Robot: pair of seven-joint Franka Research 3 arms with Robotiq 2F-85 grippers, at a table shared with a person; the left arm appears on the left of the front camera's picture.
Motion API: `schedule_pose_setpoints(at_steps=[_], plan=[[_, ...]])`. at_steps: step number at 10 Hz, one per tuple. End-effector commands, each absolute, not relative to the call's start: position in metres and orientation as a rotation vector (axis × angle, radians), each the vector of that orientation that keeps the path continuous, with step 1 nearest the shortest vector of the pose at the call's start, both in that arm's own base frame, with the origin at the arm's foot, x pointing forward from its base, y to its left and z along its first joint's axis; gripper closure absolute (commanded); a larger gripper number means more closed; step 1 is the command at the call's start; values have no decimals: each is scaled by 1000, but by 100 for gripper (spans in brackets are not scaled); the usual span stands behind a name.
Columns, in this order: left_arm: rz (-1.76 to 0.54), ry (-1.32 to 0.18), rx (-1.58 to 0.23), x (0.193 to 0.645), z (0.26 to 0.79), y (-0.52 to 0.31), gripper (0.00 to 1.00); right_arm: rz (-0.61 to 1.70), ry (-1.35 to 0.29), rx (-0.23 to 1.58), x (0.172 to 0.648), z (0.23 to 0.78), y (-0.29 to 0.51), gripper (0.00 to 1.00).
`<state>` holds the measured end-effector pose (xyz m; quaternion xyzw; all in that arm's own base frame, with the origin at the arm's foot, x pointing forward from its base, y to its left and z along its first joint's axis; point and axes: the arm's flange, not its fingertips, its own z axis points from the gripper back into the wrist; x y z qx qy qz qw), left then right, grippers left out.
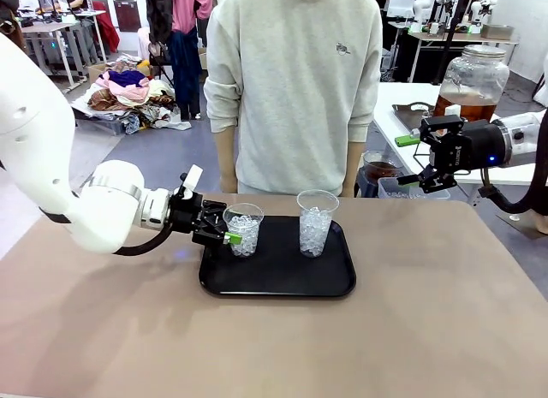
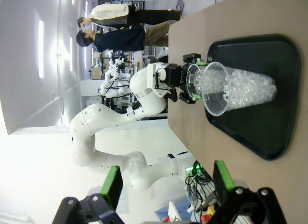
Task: Pour the drink into the iced cup.
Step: Pick up the iced cup indicated by the human and present it to them.
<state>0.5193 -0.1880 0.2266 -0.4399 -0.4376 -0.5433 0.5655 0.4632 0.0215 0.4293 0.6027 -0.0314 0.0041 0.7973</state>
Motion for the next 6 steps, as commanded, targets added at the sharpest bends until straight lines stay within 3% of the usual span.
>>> schedule_pose_setpoints(at_steps=[1,6], plan=[[-1232,-1039,-1024,525,227,-200,0,10,-68,1297,463,430,22,0],[-1191,-1021,-1022,527,223,-212,0,10,-68,1297,463,430,22,0]])
